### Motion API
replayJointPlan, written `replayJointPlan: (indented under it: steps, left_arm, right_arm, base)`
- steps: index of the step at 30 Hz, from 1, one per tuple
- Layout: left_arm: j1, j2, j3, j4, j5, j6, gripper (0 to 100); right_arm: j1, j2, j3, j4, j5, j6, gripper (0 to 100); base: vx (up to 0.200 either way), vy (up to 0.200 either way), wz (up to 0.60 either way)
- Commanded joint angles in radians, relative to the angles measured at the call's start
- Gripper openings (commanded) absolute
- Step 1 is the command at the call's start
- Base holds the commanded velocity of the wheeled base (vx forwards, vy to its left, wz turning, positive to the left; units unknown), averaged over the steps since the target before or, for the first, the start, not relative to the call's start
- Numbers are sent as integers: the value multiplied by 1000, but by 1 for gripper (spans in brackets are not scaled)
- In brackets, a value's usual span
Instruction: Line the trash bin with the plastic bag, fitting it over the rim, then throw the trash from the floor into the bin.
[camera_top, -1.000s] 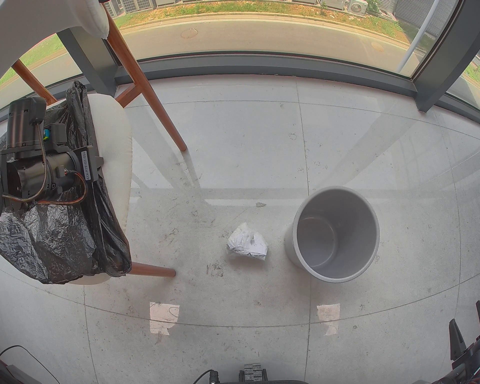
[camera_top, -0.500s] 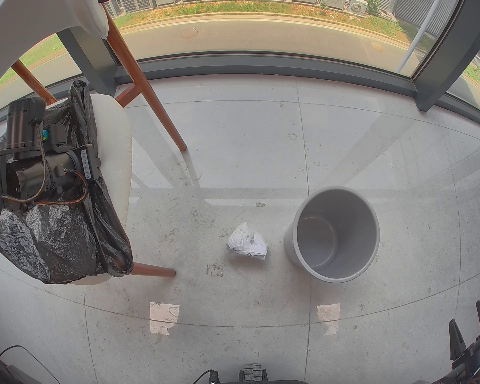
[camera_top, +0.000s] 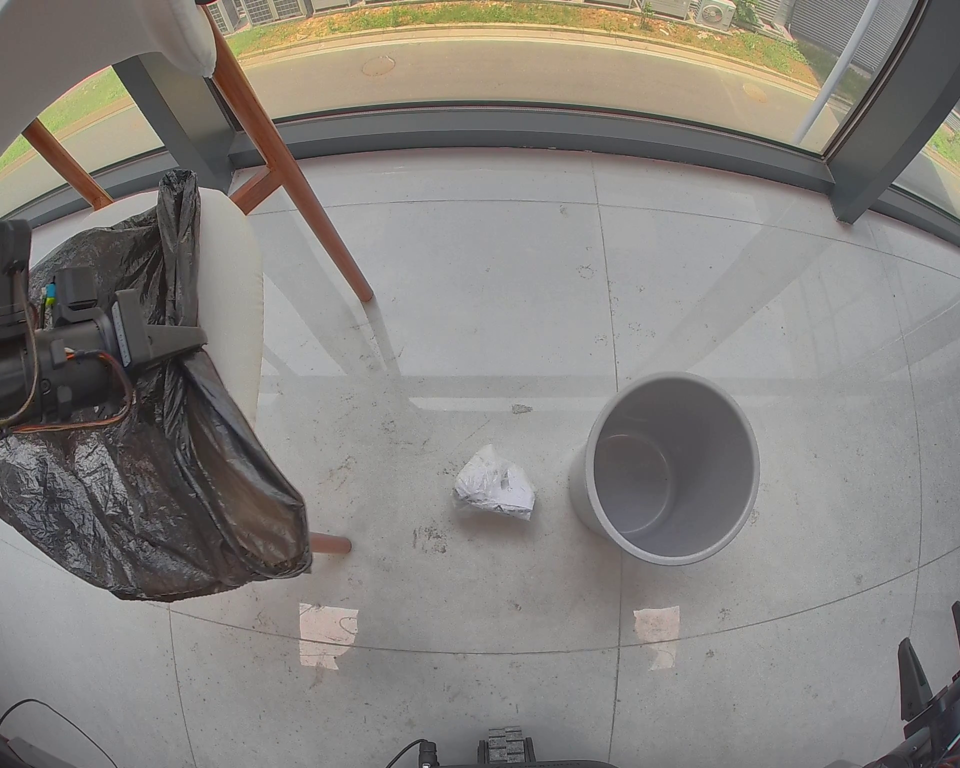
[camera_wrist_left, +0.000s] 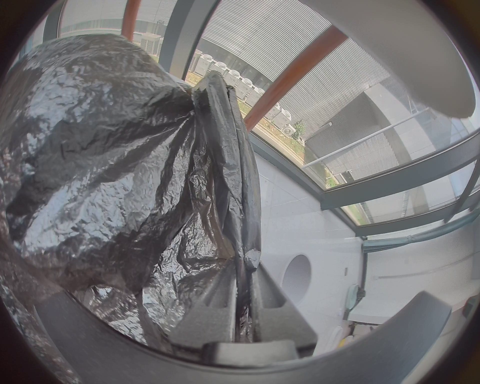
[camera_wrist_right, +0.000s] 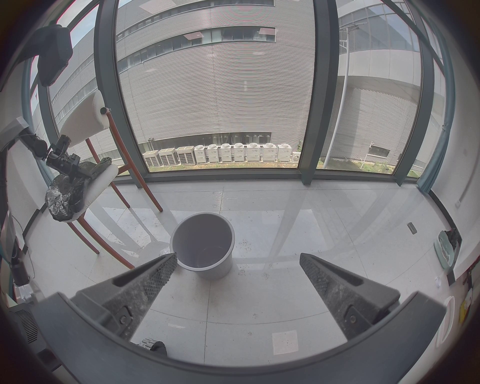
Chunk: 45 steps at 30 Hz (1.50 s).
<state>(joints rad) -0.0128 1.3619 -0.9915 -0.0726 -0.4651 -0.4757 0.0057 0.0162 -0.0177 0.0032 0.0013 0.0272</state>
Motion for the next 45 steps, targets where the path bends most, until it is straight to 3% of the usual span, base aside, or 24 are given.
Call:
replayJointPlan:
  steps: [1, 2, 3, 10, 14, 15, 19, 31, 38, 45]
  left_arm:
    - [51, -98, 77, -62, -98, -12, 0]
    - [51, -98, 77, -62, -98, -12, 0]
    - [48, -113, 99, -105, -164, -12, 0]
    - [34, -162, 116, -154, -326, -73, 0]
    - [-9, -195, 119, -154, -394, -175, 0]
    - [-64, -241, 119, -154, -435, -273, 0]
    - [-156, -268, 119, -167, -483, -389, 0]
    - [-191, -259, 142, -294, -573, -402, 0]
    - [-202, -256, 142, -308, -748, -405, 0]
    - [-246, -202, 125, -309, -830, -403, 0]
  right_arm:
    - [0, -7, 18, 0, 0, 0, 100]
    - [0, -7, 18, 0, 0, 0, 100]
    - [0, -7, 18, 0, 0, 0, 100]
    - [0, -7, 18, 0, 0, 0, 100]
    - [0, -7, 18, 0, 0, 0, 100]
    - [0, -7, 18, 0, 0, 0, 100]
    - [0, -7, 18, 0, 2, 0, 100]
    - [0, -7, 18, 0, 2, 0, 100]
    - [0, -7, 18, 0, 2, 0, 100]
    - [0, -7, 18, 0, 2, 0, 100]
  base:
    - [0, 0, 0]
    - [0, 0, 0]
    - [0, 0, 0]
    - [0, 0, 0]
    - [0, 0, 0]
    - [0, 0, 0]
    - [0, 0, 0]
    - [0, -150, 0]
    - [0, -200, 0]
    - [0, -200, 0]
